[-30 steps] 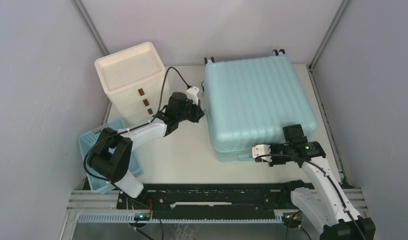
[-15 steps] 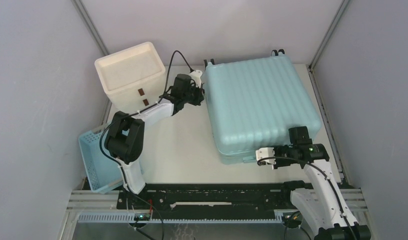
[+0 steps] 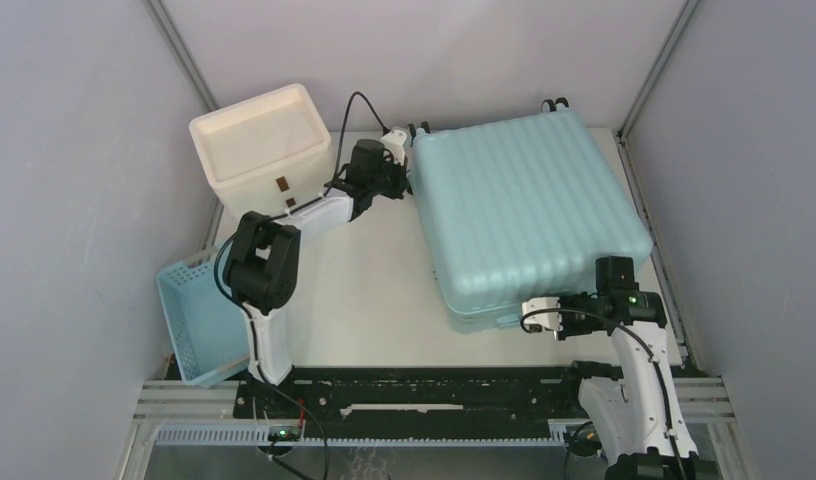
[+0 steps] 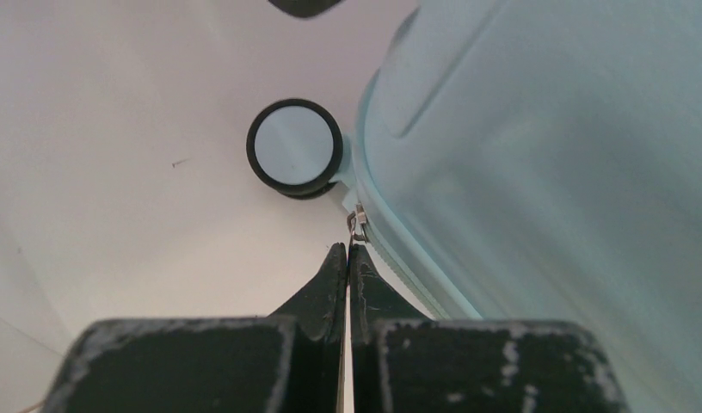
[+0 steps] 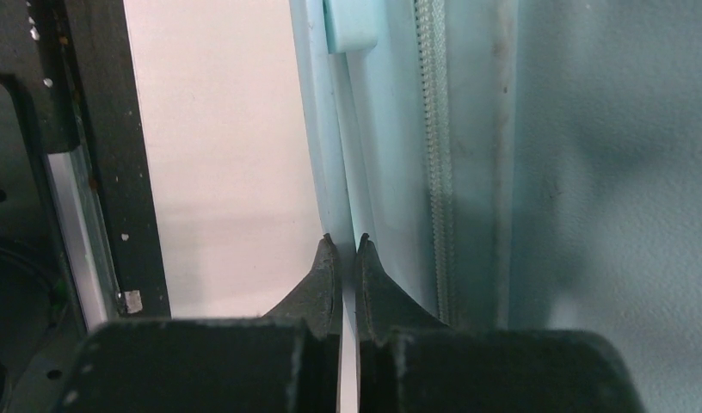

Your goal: Open, take out, and arrange the luggage

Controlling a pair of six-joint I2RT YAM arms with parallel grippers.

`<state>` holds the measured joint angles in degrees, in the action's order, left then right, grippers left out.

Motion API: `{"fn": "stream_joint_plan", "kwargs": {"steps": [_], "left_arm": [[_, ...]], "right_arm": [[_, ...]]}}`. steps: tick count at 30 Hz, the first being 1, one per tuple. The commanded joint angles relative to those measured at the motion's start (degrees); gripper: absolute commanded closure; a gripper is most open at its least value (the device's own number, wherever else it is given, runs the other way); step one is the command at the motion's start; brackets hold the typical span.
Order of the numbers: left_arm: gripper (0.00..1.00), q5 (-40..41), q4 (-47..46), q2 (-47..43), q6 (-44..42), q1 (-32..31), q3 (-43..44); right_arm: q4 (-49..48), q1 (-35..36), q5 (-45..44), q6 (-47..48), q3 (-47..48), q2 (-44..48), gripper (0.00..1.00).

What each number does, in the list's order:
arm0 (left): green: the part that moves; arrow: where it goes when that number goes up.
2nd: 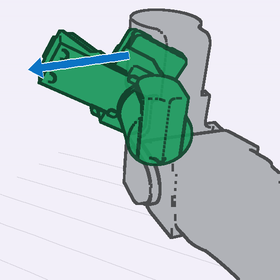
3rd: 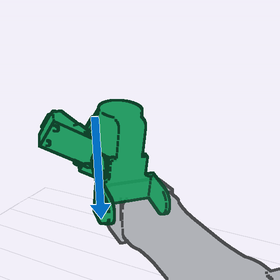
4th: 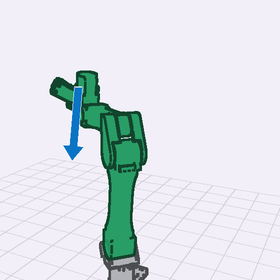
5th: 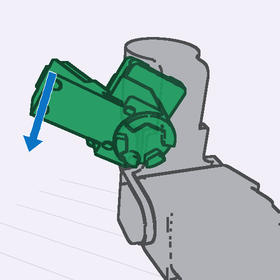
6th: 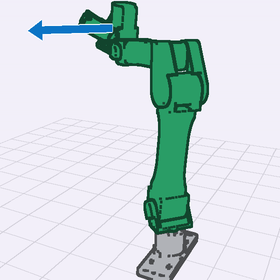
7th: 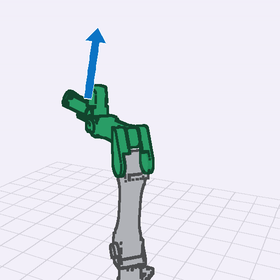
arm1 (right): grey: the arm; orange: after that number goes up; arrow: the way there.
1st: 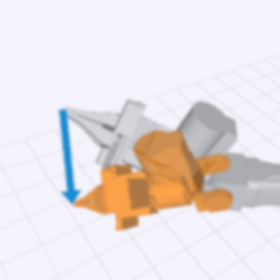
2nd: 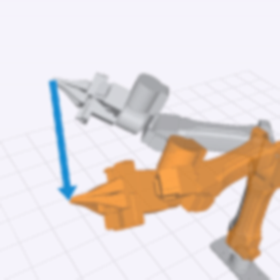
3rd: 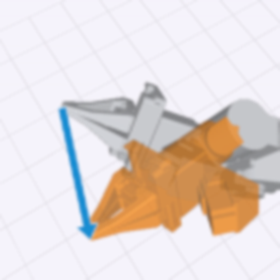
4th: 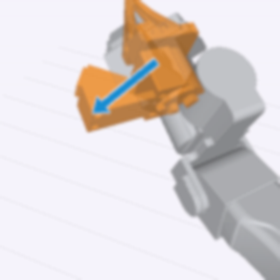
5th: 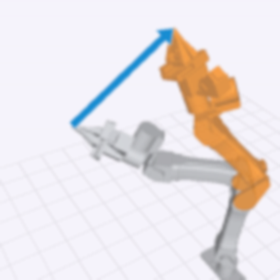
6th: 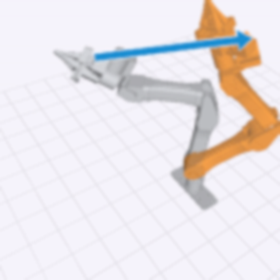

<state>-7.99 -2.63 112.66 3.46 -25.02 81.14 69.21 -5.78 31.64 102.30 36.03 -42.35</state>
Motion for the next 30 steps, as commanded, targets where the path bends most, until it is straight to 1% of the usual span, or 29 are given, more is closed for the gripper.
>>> {"fn": "stream_joint_plan", "kwargs": {"steps": [1,8,10,11,13,16,17,18,19,21,22,25,26,27,28,30], "left_arm": [[1.00,6.01,-9.92,1.27,-0.24,3.04,5.18],[1.00,6.36,-11.24,3.76,3.49,3.04,7.57],[0.98,7.53,-11.42,3.63,4.05,3.09,7.62],[0.95,7.78,-11.43,3.25,4.28,3.13,7.36],[0.81,9.43,-11.12,1.29,5.04,3.13,6.34],[0.60,10.10,-10.37,-4.43,6.01,3.13,3.12],[0.55,9.98,-9.65,-6.69,6.41,3.13,2.07],[0.51,9.42,-8.73,-8.79,6.68,3.13,0.97],[0.49,8.72,-7.49,-11.01,6.93,3.13,0.04],[0.45,8.43,-5.29,-15.20,7.91,3.12,-2.10],[0.43,6.90,-4.79,-17.26,8.49,3.13,-3.40],[0.30,7.39,-6.93,-22.34,13.51,3.13,-7.88],[0.25,6.65,-8.90,-23.50,16.23,3.17,-9.02],[0.22,5.46,-11.10,-23.84,18.79,3.28,-9.78],[0.17,4.46,-12.74,-23.55,23.10,3.30,-9.72],[0.13,2.14,-15.40,-21.73,29.24,3.30,-8.19]], "right_arm": [[10.06,-5.80,-9.23,3.25,0.44,1.19,1.00],[10.57,-9.76,-9.22,7.55,0.41,1.08,1.00],[10.59,-10.26,-9.03,8.13,0.51,0.96,1.00],[10.48,-10.36,-8.78,8.25,0.53,0.95,1.00],[10.98,-10.40,-7.87,8.92,0.58,1.67,0.94],[12.51,-10.39,-5.90,9.46,1.46,3.09,0.70],[13.46,-10.39,-5.36,9.75,1.83,3.51,0.62],[14.22,-10.39,-4.90,9.87,2.27,3.84,0.56],[14.93,-10.39,-4.54,9.93,2.62,4.27,0.53],[16.32,-10.39,-4.79,9.81,3.19,5.08,0.51],[17.07,-10.39,-5.08,9.61,3.39,5.45,0.51],[18.23,-10.47,-5.74,7.48,3.56,7.09,0.50],[18.38,-10.48,-5.60,6.55,3.65,7.92,0.50],[18.64,-10.48,-5.31,5.50,3.92,8.60,0.49],[19.03,-10.48,-5.01,4.35,4.28,9.16,0.48],[20.05,-10.48,-4.19,1.36,5.72,9.75,0.47]]}}
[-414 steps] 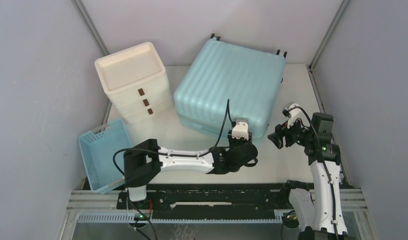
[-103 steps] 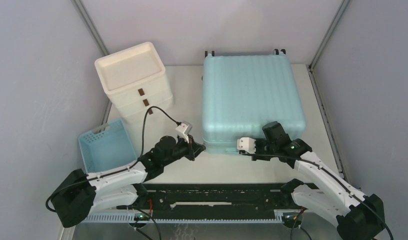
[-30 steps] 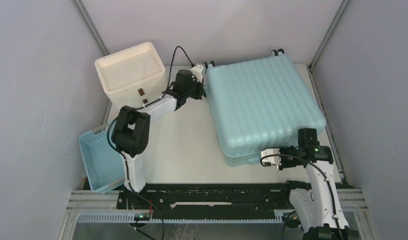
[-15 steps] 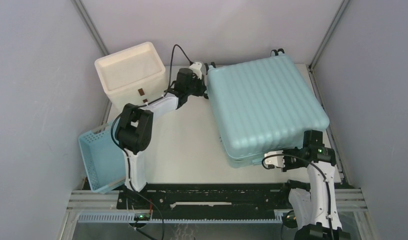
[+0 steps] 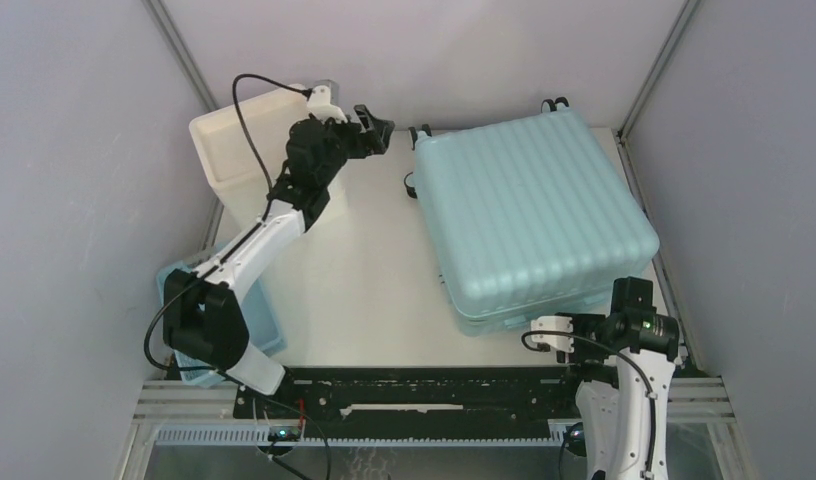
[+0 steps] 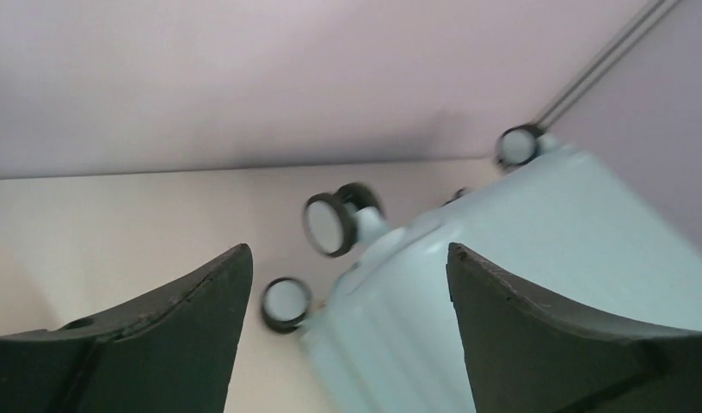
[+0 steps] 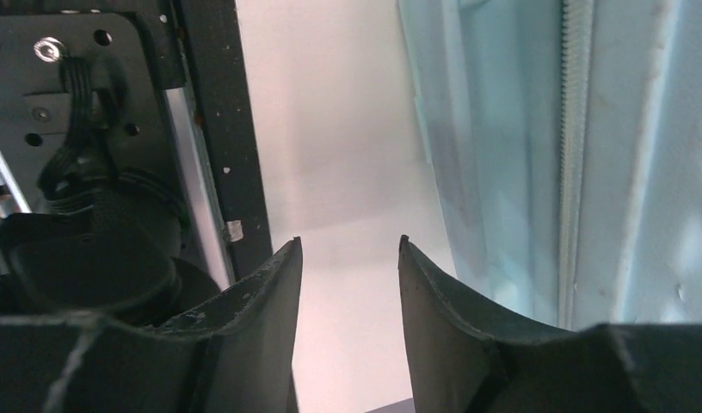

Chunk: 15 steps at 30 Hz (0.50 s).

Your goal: Open, take out, and arrange the luggage

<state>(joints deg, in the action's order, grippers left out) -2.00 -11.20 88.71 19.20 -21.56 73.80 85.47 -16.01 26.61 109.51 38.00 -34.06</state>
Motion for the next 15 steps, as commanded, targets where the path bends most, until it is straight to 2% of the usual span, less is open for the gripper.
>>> {"fn": "stream_joint_plan", "kwargs": {"steps": [1,4,8,15], "left_arm": [[0.11,-4.53,-7.95,3.45,16.98,-0.15,0.35],[0.08,-4.64,-9.41,7.86,24.83,-0.07,4.43],[0.05,-1.50,-6.66,13.15,32.00,-0.19,9.41],[0.05,1.83,-6.36,19.94,42.80,-0.49,12.12]], "right_arm": [[4.52,-0.33,1.23,-7.61,4.82,1.36,0.47],[5.70,-0.41,3.92,-12.90,8.20,1.16,0.47],[5.36,-0.59,8.87,-19.52,12.87,1.20,0.47],[-2.37,-0.82,16.72,-35.43,17.45,-1.34,0.46]]}}
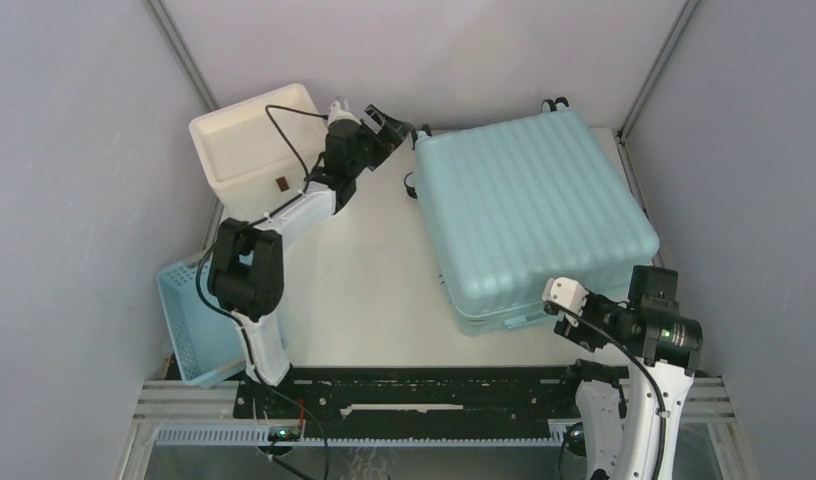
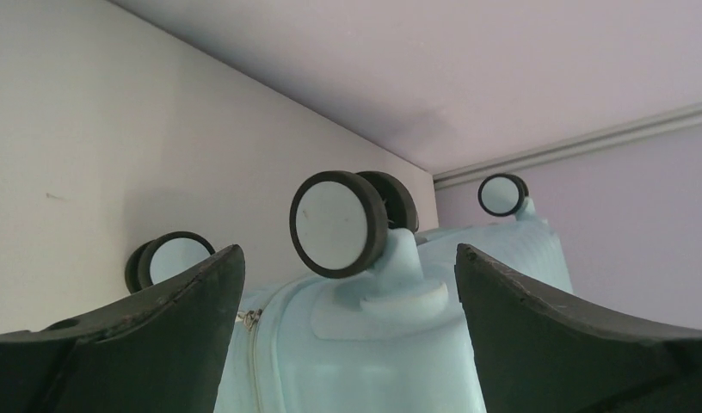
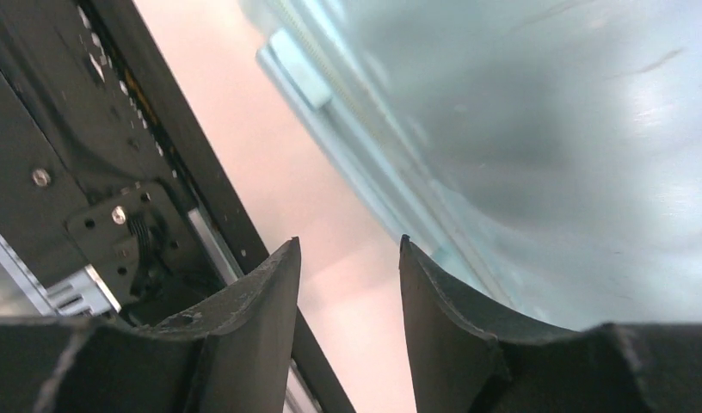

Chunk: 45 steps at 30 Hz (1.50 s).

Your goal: Open, take out, and arrange the luggage

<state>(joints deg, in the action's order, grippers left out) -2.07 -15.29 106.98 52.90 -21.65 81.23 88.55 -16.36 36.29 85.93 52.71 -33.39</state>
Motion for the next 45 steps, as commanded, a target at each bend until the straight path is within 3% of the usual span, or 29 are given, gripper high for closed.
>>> {"fn": "stream_joint_plan", "kwargs": {"steps": [1,7,16,25,30,35,39,45], "left_arm": [[0.05,1.90,-3.21,2.54,10.23,-0.48,4.84],[0.05,1.89,-5.45,7.55,15.14,-0.85,8.23],[0.06,1.77,-6.81,13.40,20.84,-1.62,12.53],[0.19,1.90,-7.53,17.35,24.57,-2.91,16.27],[0.41,1.90,-10.29,15.40,24.43,-2.83,13.67],[0.73,4.48,-13.20,9.80,22.22,-2.42,7.54],[0.93,6.66,-14.79,3.82,20.02,-2.30,1.27],[1.00,9.10,-17.13,-3.85,18.06,-2.26,-9.07]], "right_arm": [[-6.41,-0.51,7.95,-13.60,3.28,-2.53,0.46],[-13.68,-0.87,14.63,-26.01,6.66,-4.74,0.40],[-20.41,-1.48,21.06,-39.56,9.69,-6.26,0.39],[-25.44,-4.31,22.28,-50.81,10.12,-6.13,0.41],[-27.21,-6.22,19.38,-56.78,10.13,-6.19,0.42],[-27.04,-7.46,12.52,-60.35,11.84,-5.69,0.44],[-27.89,-7.97,4.88,-63.16,13.96,-5.36,0.47],[-33.38,-8.90,-7.53,-67.93,15.32,-6.53,0.56]]}}
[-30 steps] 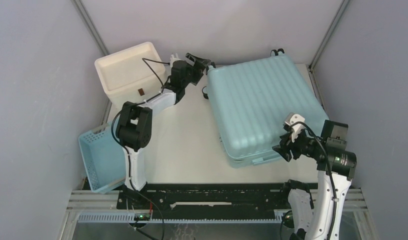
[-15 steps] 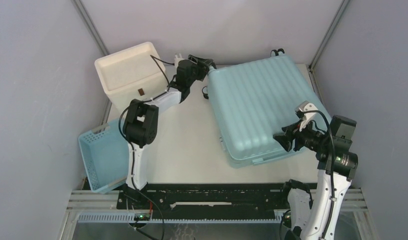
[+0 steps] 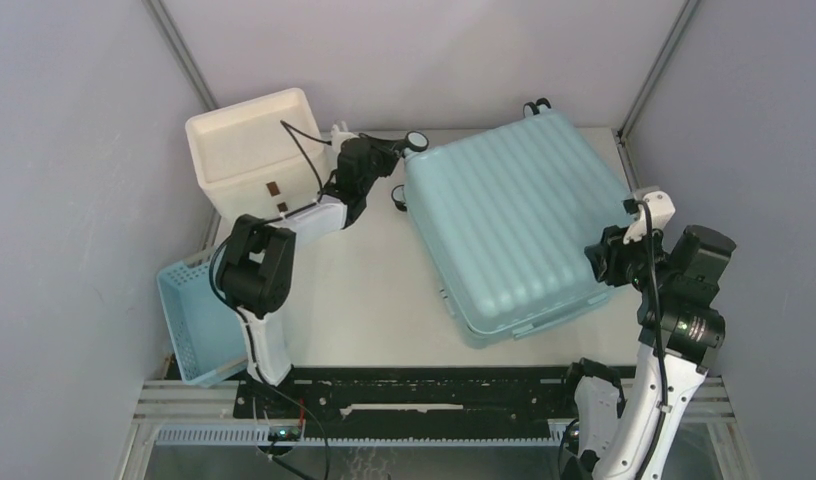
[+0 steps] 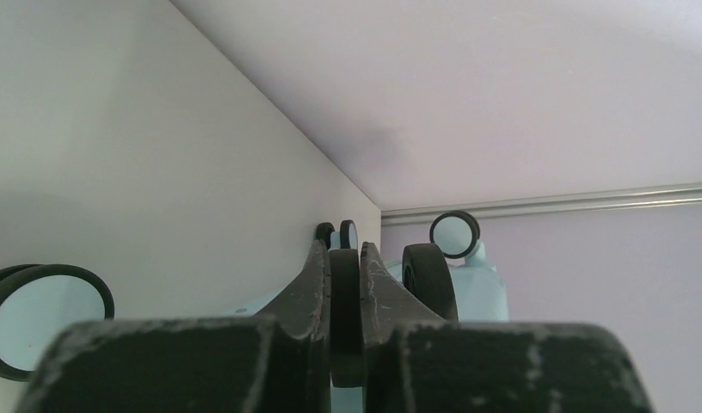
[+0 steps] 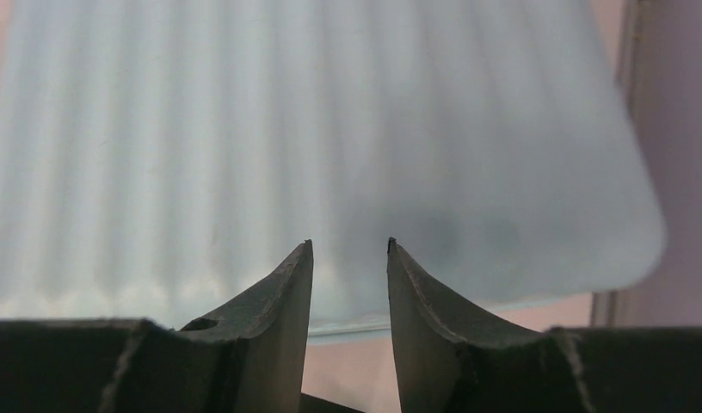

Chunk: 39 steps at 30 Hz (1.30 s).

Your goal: Open, take out, and arrange the luggage

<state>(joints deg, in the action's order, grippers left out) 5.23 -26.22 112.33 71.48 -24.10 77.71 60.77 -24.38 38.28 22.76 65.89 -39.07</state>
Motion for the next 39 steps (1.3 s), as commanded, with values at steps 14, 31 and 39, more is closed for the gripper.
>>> {"fn": "stream_joint_plan", "kwargs": {"steps": [14,31,39], "left_arm": [[1.00,-4.74,-3.04,-13.89,-8.57,0.22,-9.16],[1.00,-2.40,7.10,-17.23,-15.97,-5.52,-6.19],[1.00,-3.64,10.15,-17.22,-17.79,-6.76,-4.77]], "right_arm": [[-9.40,-11.57,-19.69,-7.07,5.36,-13.59,0.66],[-4.50,-17.64,-9.21,-1.26,-0.83,-25.12,0.81],[-12.92,-7.78,-10.17,-10.52,2.15,-30.53,0.81]]}}
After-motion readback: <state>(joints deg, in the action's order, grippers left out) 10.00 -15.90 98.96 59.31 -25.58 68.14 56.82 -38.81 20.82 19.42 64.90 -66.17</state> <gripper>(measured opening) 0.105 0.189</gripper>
